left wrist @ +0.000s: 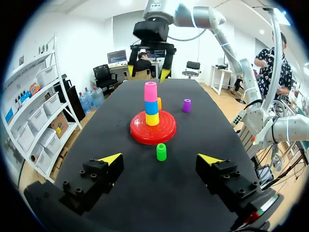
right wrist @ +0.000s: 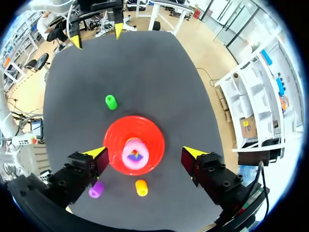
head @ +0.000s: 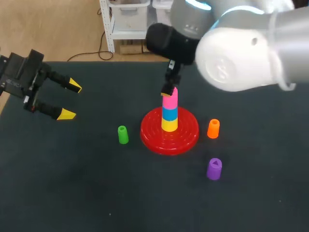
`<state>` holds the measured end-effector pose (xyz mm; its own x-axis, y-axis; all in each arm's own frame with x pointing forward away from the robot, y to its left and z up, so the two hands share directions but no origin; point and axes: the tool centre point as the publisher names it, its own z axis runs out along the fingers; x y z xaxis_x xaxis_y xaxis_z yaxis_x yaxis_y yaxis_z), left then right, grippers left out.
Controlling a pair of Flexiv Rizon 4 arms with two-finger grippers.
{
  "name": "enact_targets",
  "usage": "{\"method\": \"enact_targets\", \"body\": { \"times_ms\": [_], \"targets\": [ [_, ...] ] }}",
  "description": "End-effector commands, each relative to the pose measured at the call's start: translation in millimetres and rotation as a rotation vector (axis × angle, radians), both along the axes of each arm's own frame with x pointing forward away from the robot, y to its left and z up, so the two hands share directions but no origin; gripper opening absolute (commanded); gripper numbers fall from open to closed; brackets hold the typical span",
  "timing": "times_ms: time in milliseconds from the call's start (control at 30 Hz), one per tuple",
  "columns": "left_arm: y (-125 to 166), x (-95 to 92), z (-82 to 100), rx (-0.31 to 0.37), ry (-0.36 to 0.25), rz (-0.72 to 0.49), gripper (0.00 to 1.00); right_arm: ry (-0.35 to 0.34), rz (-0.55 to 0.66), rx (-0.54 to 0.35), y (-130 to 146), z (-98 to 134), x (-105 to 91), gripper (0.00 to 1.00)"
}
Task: Pick up and stack the cylinders on the red base in this order: pink,purple,orange,green
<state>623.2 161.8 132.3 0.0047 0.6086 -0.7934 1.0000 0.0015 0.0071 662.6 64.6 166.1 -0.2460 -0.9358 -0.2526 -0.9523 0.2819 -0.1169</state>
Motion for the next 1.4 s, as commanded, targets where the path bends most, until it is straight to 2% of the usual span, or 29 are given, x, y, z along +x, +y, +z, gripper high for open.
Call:
{"method": "enact_targets", "body": {
  "times_ms": [33,200,300,400,500,667,733,800,900,1033,1300,1400],
  "targets": [
    [0.5,0.7,-0.5,0.000,0.000,-0.002,1.00,-0.039,0.011,0.023,-29.6,20.7,-31.2,1.00],
    [0.5,0.7,-0.5,0.000,0.000,-0.002,1.00,-0.047,0.038,-0.002,-53.1,20.0,-64.7,1.00],
    [0.5,0.7,-0.5,0.000,0.000,-0.002,1.00,-0.024,0.044,-0.013,-66.5,14.2,-81.9,1.00],
    [0.5,0.7,-0.5,0.000,0.000,-0.002,1.00,0.007,0.056,-0.020,-74.2,1.9,-102.2,1.00],
    [0.5,0.7,-0.5,0.000,0.000,-0.002,1.00,-0.002,0.051,-0.047,-81.0,-14.7,-117.8,1.00],
    [0.5,0.7,-0.5,0.000,0.000,-0.002,1.00,0.028,0.055,-0.071,-86.8,-39.6,-139.9,1.00],
    [0.5,0.7,-0.5,0.000,0.000,-0.002,1.00,0.048,0.051,-0.074,-89.1,-47.2,-145.0,1.00],
    [0.5,0.7,-0.5,0.000,0.000,-0.002,1.00,0.037,0.050,-0.103,-91.6,-58.6,-149.3,1.00],
    [0.5,0.7,-0.5,0.000,0.000,-0.002,1.00,0.043,0.060,-0.101,-94.9,-73.8,-153.9,1.00],
    [0.5,0.7,-0.5,0.000,0.000,-0.002,1.00,0.071,0.037,-0.132,-101.1,-95.2,-154.3,1.00],
    [0.5,0.7,-0.5,0.000,0.000,-0.002,1.00,0.098,0.024,-0.120,-100.7,-118.1,-153.8,1.00],
    [0.5,0.7,-0.5,0.000,0.000,-0.002,1.00,0.107,0.023,-0.140,-101.0,-127.9,-152.9,1.00]
  ]
}}
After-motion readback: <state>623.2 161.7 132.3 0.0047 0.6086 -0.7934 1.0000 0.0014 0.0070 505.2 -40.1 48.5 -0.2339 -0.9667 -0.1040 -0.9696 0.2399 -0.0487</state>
